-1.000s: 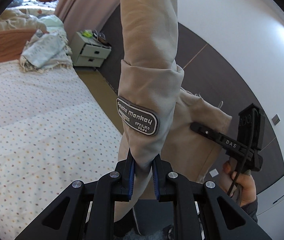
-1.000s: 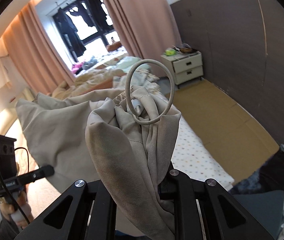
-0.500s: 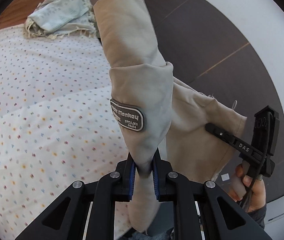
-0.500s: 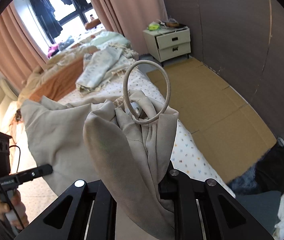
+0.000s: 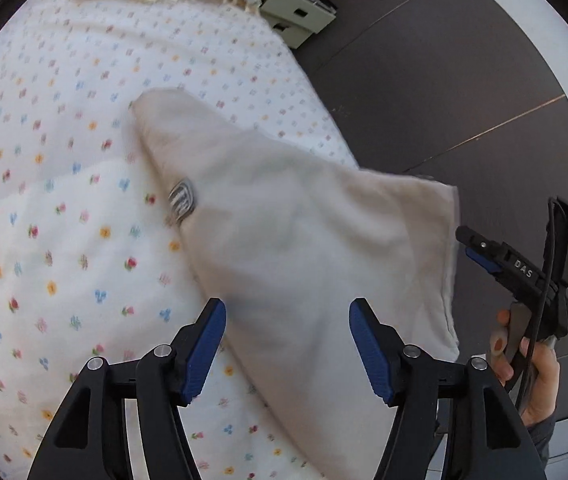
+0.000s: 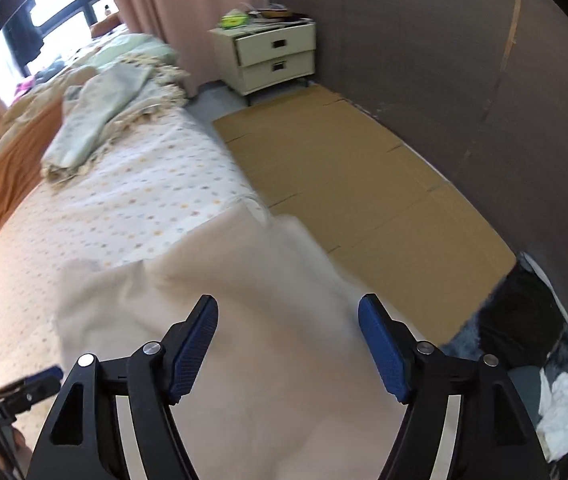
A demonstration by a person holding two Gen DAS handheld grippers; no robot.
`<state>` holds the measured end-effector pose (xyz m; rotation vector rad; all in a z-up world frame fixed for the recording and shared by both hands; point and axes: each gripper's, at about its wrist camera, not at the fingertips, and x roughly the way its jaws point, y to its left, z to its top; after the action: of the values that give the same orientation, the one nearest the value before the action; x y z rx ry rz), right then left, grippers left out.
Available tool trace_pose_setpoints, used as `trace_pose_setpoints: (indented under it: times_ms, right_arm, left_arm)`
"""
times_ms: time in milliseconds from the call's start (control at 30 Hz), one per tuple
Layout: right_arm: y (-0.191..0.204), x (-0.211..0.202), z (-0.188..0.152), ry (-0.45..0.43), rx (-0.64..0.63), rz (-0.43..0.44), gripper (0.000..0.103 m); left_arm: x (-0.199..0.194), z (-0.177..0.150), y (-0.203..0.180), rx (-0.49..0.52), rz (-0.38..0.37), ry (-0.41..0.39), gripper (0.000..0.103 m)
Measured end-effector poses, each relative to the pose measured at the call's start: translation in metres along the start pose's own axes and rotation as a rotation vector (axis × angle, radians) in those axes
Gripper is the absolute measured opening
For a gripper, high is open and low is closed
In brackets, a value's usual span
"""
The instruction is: Fold large clothes
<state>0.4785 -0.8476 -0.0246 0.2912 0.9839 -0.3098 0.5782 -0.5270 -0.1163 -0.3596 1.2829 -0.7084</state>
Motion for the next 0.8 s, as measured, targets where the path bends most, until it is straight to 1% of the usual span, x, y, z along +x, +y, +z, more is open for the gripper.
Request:
trace_pose_setpoints:
  times_ms: [100,167,267,400,533,600,633,667,733,767,800]
  right_arm:
    - [-0.025,-0.009,-0.021,-0.019,0.076,0.027,0.072]
    - [-0.045,-0.020,-0.042,-0.045,0.128,0.032,0.072]
    - [-0.078,-0.042,-0.082,-0.085,0.224,0.055,0.072]
    - [-0.111,-0.054,-0.122,-0.086,0.329,0.059,0.072]
    - [-0.144,-0.056,-0.164,-0.093,0.457,0.110,0.072]
    - [-0.154,-0.054,-0.179,-0.124,0.501,0.131,0.072]
    - [-0.161,-0.053,-0.190,-0.139,0.546,0.139,0.072]
    - [-0.163,-0.048,-0.196,-0.145,0.580,0.155,0.073]
    - [-0.166,-0.036,-0.208,-0.145,0.629,0.215,0.072]
    - [-0.166,-0.028,-0.213,-0.138,0.646,0.233,0.071]
    - [-0.163,-0.023,-0.213,-0.134,0.657,0.231,0.058]
  left_arm:
    - [-0.001,-0.010,0.006,0.010,0.012,0.003,0.065]
    - [-0.004,-0.018,0.006,0.030,0.011,0.002,0.065]
    - [-0.004,-0.025,0.007,0.038,-0.005,0.020,0.065]
    - [-0.002,-0.036,0.005,0.066,-0.014,0.042,0.065]
    - [0.006,-0.040,0.004,0.054,-0.036,0.074,0.065]
    - [0.008,-0.043,0.004,0.052,-0.041,0.077,0.065]
    - [0.010,-0.043,0.004,0.052,-0.042,0.077,0.065]
    - [0.011,-0.043,0.005,0.054,-0.043,0.077,0.065]
    - [0.013,-0.042,0.005,0.060,-0.044,0.078,0.065]
    - [0.017,-0.041,0.005,0.059,-0.041,0.078,0.065]
    - [0.019,-0.039,0.006,0.058,-0.040,0.079,0.065]
